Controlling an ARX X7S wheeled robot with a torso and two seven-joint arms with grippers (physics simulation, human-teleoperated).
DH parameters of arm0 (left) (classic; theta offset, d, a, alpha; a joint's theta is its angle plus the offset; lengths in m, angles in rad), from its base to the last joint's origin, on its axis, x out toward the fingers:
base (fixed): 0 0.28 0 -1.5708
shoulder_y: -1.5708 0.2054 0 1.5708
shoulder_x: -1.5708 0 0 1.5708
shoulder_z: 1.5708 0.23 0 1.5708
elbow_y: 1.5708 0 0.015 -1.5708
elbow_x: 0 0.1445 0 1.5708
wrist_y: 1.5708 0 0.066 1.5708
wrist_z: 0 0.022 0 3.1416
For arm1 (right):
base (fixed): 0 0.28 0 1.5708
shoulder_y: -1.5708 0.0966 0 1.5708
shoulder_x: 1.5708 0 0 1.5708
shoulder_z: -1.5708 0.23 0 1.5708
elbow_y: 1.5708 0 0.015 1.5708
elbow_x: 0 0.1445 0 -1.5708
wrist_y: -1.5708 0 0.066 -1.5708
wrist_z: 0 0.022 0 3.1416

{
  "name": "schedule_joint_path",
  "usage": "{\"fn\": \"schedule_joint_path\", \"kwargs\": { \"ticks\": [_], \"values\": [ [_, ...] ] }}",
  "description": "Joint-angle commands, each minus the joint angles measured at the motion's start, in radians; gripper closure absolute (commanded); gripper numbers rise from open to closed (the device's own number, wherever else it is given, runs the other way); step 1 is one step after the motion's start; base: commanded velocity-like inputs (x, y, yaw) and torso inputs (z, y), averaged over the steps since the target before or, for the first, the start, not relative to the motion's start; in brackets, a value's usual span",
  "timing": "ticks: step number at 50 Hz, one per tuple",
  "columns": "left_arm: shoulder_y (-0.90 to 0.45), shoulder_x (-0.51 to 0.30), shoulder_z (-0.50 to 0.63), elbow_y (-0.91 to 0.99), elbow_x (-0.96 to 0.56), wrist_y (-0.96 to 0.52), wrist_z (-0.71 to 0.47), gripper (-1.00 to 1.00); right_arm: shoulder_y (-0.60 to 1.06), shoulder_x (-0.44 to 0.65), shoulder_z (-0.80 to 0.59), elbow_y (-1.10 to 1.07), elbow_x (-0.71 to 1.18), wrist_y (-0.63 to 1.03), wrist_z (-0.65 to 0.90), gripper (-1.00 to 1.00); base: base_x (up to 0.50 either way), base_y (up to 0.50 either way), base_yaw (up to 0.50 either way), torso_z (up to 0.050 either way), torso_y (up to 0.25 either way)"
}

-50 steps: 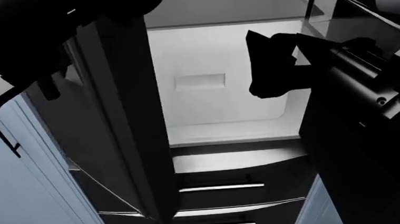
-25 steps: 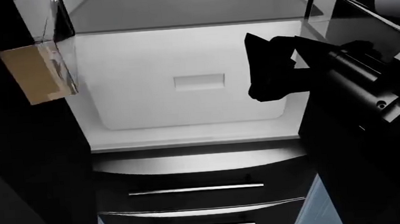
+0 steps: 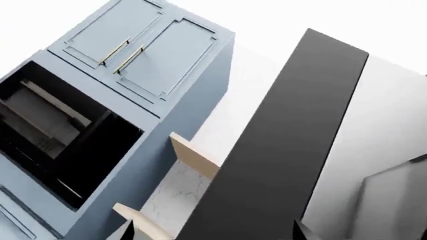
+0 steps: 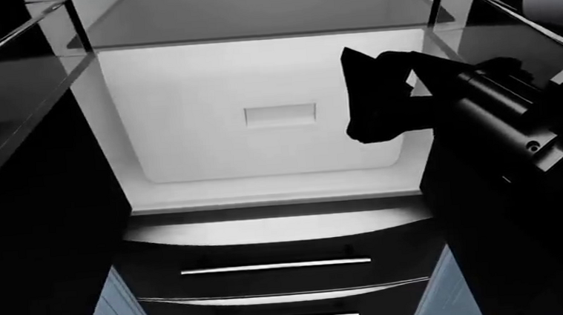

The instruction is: Open the fridge doors

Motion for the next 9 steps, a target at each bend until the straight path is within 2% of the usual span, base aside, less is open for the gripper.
{"fn": "schedule_joint_path", "kwargs": {
  "ticks": [1, 9],
  "values": [
    [0.026, -0.159, -0.094, 0.233, 0.054, -0.261, -0.071, -1.00, 0.002, -0.001, -0.005, 0.000, 0.000, 0.001, 0.000, -1.00, 0.00, 0.00, 0.00, 0.000, 0.000],
    [0.011, -0.143, -0.072, 0.231, 0.089, -0.231, -0.032, -1.00, 0.002, -0.001, -0.006, 0.001, -0.002, 0.001, -0.001, -1.00, 0.00, 0.00, 0.00, 0.000, 0.000]
  ]
}}
